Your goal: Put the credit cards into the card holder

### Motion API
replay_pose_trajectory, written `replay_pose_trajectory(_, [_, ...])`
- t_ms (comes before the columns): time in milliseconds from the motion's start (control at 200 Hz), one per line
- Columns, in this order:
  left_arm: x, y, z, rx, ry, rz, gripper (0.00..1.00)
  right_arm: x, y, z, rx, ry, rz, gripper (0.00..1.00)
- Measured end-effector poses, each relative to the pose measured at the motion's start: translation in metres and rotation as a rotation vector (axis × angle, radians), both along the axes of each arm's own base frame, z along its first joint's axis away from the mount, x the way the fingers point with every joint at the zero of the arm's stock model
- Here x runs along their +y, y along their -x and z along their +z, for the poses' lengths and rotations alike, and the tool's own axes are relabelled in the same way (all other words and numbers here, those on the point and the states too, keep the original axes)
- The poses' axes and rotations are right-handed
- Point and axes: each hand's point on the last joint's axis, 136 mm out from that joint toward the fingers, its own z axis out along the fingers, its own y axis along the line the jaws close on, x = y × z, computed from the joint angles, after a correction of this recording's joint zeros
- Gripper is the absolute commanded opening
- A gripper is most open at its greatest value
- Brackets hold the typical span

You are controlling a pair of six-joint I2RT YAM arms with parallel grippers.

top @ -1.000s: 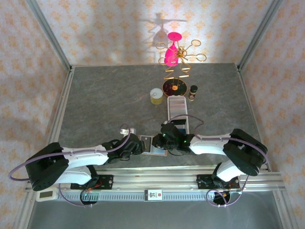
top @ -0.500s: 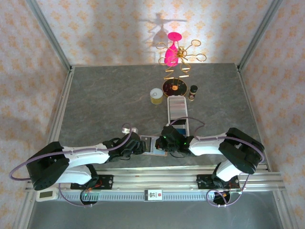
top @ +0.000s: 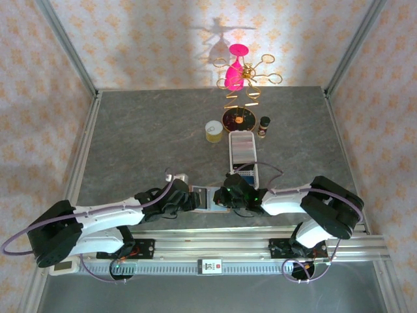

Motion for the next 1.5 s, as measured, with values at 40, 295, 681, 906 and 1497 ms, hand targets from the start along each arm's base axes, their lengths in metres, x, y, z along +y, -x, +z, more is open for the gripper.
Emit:
replay_pose_trajectory(40, [0.0, 0.0, 0.002, -0.003, 0.008, 0.004, 0.42, 0.0, 0.0, 0.0, 0.001, -0.002, -0.002, 0.0])
replay_pose_trajectory(295, [-0.01, -0.005, 0.02, -0.037, 0.094, 0.009, 0.33, -0.002, 0.002, 0.0, 0.004, -0.012, -0.01, 0.0])
replay_pose_trajectory(681, [-0.012, -0.006, 0.017, -0.047, 0.109, 0.006, 0.09, -0.006, 0.005, 0.002, 0.007, -0.022, -0.018, 0.01])
replay_pose_trajectory(906, [-0.002, -0.006, 0.005, -0.041, 0.038, 0.02, 0.0, -0.007, 0.004, 0.02, -0.019, -0.058, -0.024, 0.14])
replay_pose_trajectory(1497, [0.02, 0.004, 0.014, -0.047, -0.008, 0.038, 0.0, -0.077, 0.009, 0.024, -0.078, -0.006, -0.22, 0.33])
